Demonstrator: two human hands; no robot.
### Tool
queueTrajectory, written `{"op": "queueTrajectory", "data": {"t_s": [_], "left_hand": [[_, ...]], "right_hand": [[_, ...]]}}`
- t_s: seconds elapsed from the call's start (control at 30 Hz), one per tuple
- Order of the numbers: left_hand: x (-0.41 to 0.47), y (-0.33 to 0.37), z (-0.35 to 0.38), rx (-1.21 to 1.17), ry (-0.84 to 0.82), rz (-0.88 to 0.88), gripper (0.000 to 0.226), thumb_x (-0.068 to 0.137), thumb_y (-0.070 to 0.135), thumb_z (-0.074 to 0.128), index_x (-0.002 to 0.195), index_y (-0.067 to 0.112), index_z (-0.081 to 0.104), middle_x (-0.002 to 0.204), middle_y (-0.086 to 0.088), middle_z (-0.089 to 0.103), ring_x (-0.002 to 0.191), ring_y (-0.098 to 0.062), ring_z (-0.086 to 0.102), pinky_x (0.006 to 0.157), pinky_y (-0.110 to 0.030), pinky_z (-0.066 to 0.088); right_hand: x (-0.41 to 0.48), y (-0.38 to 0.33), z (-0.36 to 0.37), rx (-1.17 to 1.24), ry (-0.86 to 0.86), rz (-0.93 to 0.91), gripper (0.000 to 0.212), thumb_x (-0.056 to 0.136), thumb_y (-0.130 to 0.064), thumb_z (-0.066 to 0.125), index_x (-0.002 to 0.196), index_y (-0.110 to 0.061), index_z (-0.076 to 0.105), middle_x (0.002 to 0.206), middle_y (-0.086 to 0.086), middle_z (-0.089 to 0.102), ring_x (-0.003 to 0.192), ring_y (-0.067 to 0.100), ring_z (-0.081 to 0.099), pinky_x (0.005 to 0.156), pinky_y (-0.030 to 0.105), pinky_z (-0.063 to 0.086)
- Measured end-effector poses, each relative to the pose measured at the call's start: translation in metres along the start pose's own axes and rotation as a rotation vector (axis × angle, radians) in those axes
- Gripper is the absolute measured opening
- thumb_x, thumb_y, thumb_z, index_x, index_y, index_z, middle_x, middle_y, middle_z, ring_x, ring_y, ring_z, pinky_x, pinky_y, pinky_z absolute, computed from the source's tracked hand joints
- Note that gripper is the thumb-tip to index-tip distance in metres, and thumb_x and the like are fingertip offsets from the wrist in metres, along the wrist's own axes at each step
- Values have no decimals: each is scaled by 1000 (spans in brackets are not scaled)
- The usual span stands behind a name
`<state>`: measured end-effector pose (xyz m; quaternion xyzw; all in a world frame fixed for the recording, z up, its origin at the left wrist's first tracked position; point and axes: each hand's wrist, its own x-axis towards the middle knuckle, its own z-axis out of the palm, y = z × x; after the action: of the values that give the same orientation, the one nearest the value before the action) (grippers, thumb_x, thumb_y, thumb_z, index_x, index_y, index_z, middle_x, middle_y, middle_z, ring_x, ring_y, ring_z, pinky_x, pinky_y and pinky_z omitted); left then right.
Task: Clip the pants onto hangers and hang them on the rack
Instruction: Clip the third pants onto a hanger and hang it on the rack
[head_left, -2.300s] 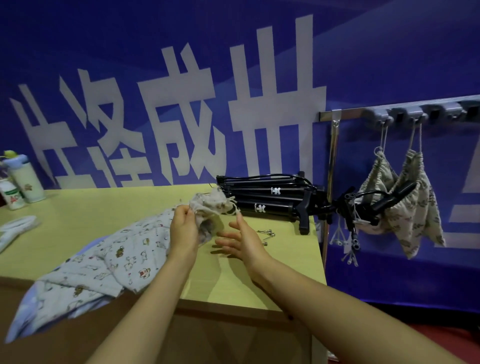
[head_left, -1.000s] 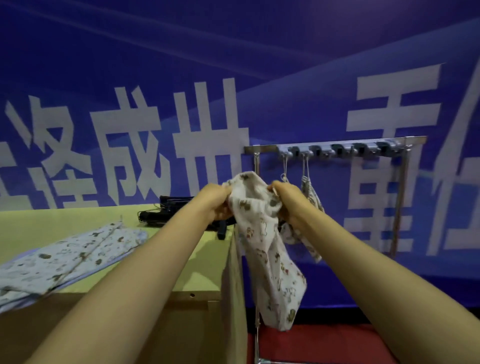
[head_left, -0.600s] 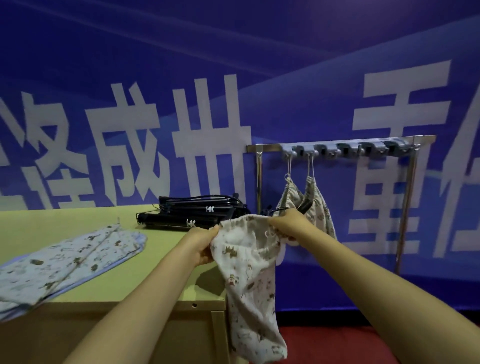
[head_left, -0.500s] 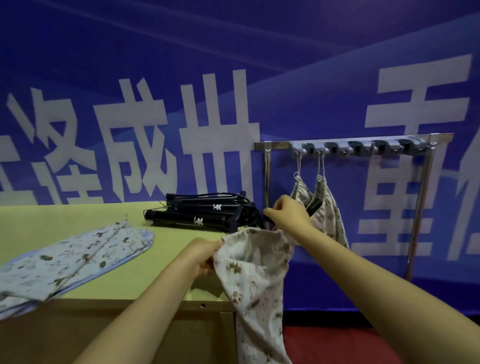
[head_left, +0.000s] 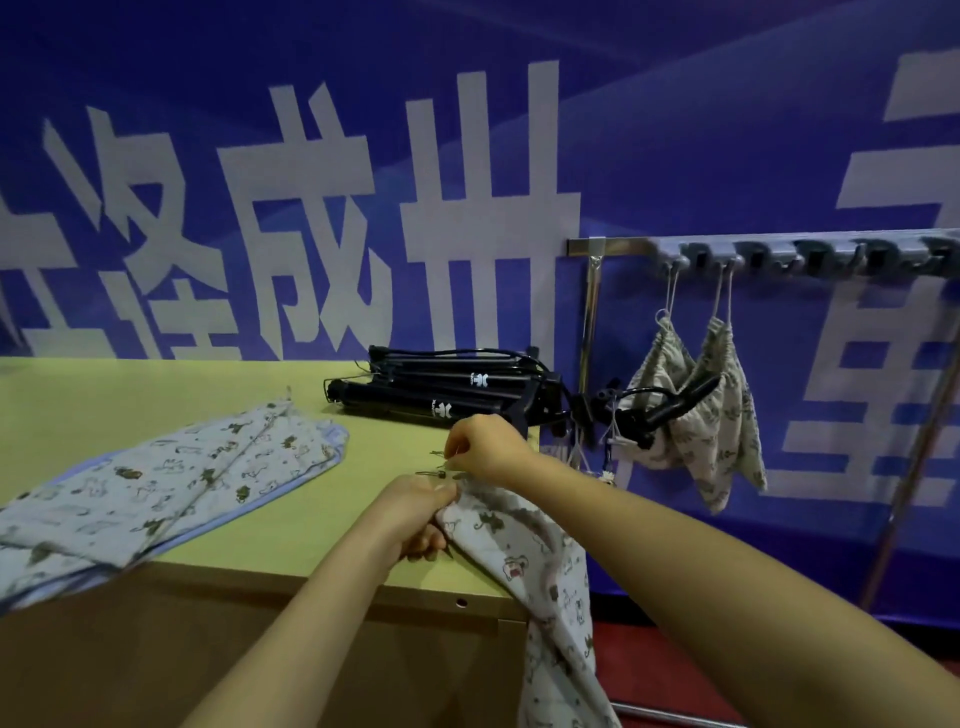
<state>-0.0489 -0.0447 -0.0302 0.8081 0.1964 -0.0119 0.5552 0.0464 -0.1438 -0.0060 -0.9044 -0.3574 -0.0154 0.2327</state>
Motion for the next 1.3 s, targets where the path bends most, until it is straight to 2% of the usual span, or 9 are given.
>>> {"op": "queueTrajectory", "data": {"t_s": [0.17,0.5,0.6,0.67,0.77,0.93,1.07,1.17,1.3], "left_hand": [[5,-8,-2,-25,-15,15,30,96,28,50,73,11,58,37,-5,50,28,-12,37,35,-16,28],[8,-9,-3,-41,-22,14,30,96,29,50,76,9,60,38,-5,52,28,-10,38,36,-17,30],[8,-9,-2,-40,-8,10,31,96,30,49,78,8,60,39,-4,53,29,-10,39,35,-16,30],[6,-7,2,-58,23,20,31,96,30,49,81,6,62,41,-5,54,30,-11,40,35,-16,28],[4,0,16,-134,95,96,34,97,32,46,80,9,65,57,-5,60,44,-16,46,41,-20,31],[-3,25,50,-364,124,205,33,99,25,42,82,11,67,89,-16,71,85,-32,66,79,-42,53],[-10,41,67,-397,154,251,35,100,22,40,77,10,63,84,-14,68,76,-27,63,67,-34,51],[-15,47,80,-325,143,265,36,100,25,41,79,7,64,79,-14,67,69,-26,60,61,-34,48],[-23,53,100,-153,112,287,34,99,22,41,79,3,61,55,-11,57,43,-19,52,44,-25,40]], "right_hand": [[12,3,27,-63,11,57,21,83,-24,68,98,-10,66,102,8,68,96,25,62,83,41,54],[16,5,35,-43,20,66,18,87,-21,63,98,-8,67,102,10,69,94,25,63,81,38,54],[2,6,21,201,109,53,16,92,-20,58,99,-7,64,98,8,68,89,20,63,82,36,54],[-14,7,3,439,135,69,11,95,-17,55,98,-8,60,85,5,67,73,13,63,70,26,55],[-39,19,-24,637,8,59,9,98,-13,47,97,-7,53,73,6,67,59,14,66,51,18,50],[-78,47,-41,326,-87,84,5,99,-21,46,98,-16,49,85,1,61,72,12,59,58,20,47],[-103,65,-49,156,-97,121,14,99,-23,45,106,-13,51,98,0,53,91,17,49,72,26,38],[-121,83,-62,-3,-169,203,15,98,-21,43,106,-10,50,108,10,56,88,22,46,72,31,37],[-135,101,-76,-202,-266,259,20,96,-20,44,95,-2,53,98,19,58,77,24,42,67,33,34]]}}
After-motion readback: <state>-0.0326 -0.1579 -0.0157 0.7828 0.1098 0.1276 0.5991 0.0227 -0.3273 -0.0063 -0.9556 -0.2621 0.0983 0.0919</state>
